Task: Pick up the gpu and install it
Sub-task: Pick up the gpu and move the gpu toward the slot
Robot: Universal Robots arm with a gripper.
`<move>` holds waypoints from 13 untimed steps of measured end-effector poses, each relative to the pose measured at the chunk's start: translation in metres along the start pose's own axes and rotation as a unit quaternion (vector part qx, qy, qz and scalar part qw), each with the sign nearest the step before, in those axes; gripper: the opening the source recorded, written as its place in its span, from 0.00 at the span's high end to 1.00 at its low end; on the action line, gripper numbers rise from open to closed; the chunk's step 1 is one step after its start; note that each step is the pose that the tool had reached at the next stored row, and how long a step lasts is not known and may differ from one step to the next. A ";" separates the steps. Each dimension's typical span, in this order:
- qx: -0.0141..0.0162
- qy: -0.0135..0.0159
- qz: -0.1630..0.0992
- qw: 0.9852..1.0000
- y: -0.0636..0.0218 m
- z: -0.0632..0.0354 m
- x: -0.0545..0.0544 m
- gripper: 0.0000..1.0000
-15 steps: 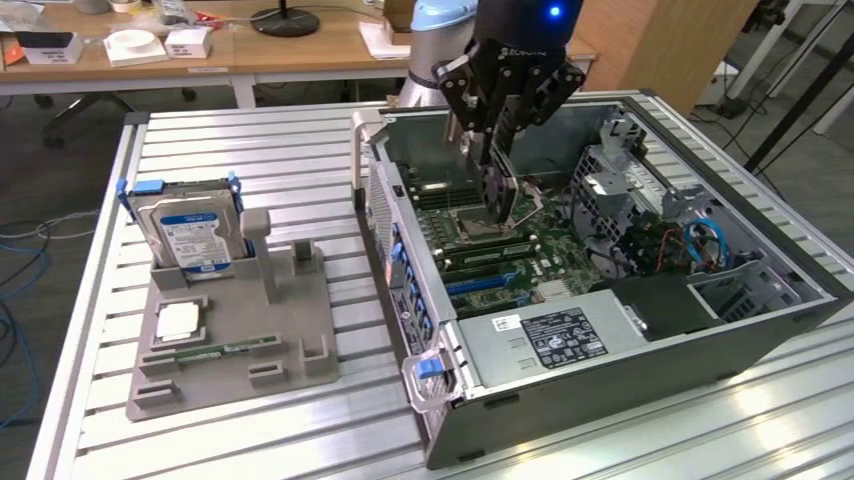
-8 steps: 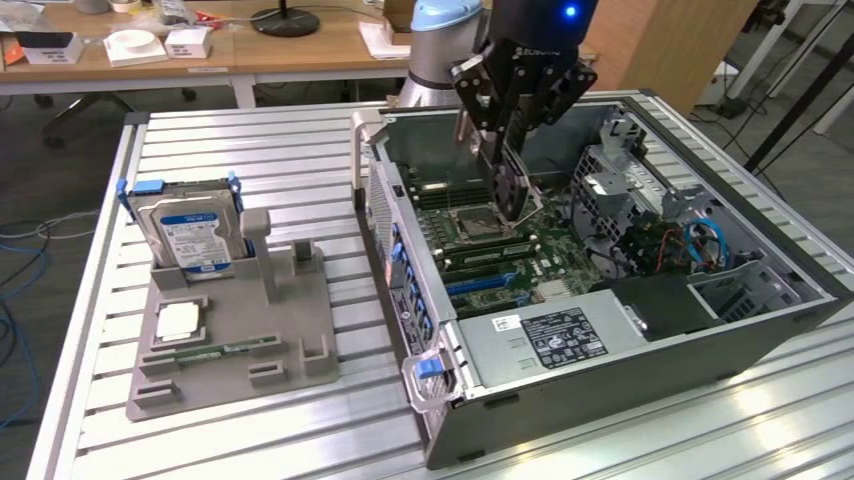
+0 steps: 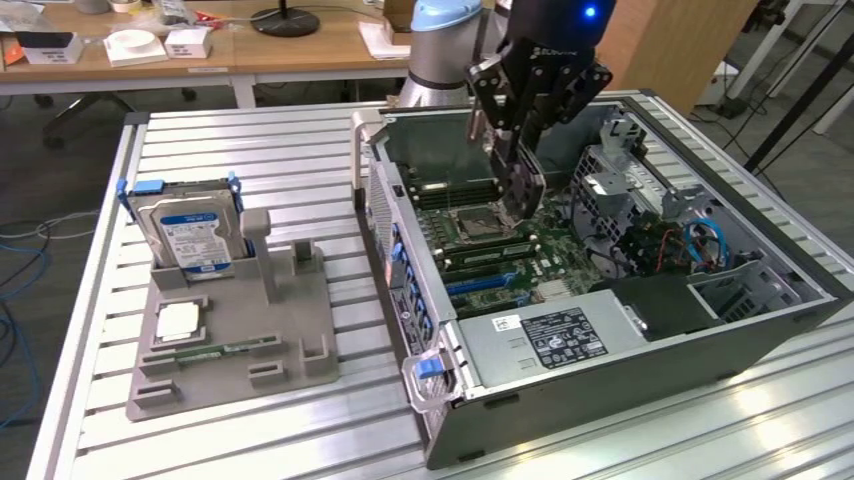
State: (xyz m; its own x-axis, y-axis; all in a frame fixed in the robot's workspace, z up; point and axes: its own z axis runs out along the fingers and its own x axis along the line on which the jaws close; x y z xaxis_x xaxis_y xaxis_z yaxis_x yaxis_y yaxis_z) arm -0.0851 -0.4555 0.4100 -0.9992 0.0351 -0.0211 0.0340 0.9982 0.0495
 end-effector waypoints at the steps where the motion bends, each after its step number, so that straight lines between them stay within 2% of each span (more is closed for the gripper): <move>1: 0.000 0.000 0.000 1.000 0.0001 0.0000 -0.002 0.74; 13: 0.000 0.000 0.000 1.000 0.0008 0.0006 -0.026 0.74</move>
State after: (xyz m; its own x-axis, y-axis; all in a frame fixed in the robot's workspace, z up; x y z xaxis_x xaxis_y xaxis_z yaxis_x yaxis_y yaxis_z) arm -0.0590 -0.4555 0.4100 -0.9992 0.0349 -0.0211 0.0339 0.9982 0.0495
